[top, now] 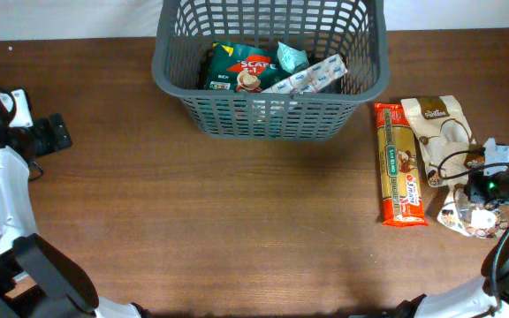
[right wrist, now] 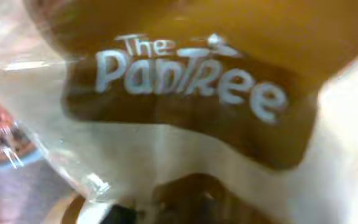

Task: Pack container
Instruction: 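Lower the right gripper onto the upper Pantree snack bag and grasp, then lift the Pantree bag and drop it into the basket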

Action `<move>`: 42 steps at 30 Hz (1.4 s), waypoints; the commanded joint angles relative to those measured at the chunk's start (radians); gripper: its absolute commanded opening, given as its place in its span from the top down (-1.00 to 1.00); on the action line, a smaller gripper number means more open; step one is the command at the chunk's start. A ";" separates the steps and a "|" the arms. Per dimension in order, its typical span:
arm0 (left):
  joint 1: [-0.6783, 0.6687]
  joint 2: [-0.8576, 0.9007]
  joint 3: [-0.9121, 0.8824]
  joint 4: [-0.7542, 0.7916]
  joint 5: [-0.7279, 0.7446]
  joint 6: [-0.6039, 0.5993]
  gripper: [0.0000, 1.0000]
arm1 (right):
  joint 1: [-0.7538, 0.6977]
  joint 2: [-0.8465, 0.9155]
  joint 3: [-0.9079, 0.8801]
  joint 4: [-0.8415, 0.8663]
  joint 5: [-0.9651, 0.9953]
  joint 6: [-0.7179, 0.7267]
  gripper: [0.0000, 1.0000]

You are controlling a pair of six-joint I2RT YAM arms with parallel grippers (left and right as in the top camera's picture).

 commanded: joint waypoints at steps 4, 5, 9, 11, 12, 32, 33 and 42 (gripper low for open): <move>0.003 -0.009 -0.009 0.003 -0.006 0.020 -0.99 | 0.000 0.003 0.042 0.001 -0.088 0.144 0.93; 0.003 -0.009 -0.009 0.003 -0.006 0.020 -0.99 | 0.000 -0.006 0.066 -0.007 -0.088 0.159 0.93; 0.003 -0.009 -0.009 0.003 -0.006 0.020 -0.99 | 0.000 -0.070 0.260 -0.068 -0.089 0.245 0.93; 0.003 -0.009 -0.009 0.003 -0.006 0.020 -0.99 | 0.000 -0.096 0.386 -0.080 -0.156 0.319 0.93; 0.003 -0.009 -0.009 0.003 -0.006 0.020 -0.99 | 0.000 -0.106 0.449 -0.083 -0.206 0.349 0.93; 0.003 -0.009 -0.009 0.003 -0.003 0.019 -0.99 | 0.804 -0.018 1.079 0.195 -0.589 0.599 0.93; 0.003 -0.009 -0.009 0.003 -0.003 0.019 -0.99 | 0.824 0.002 1.079 0.193 -0.600 0.600 0.93; 0.003 -0.009 -0.009 0.003 -0.003 0.019 -0.99 | 0.888 0.220 1.079 0.072 -0.701 0.607 -0.45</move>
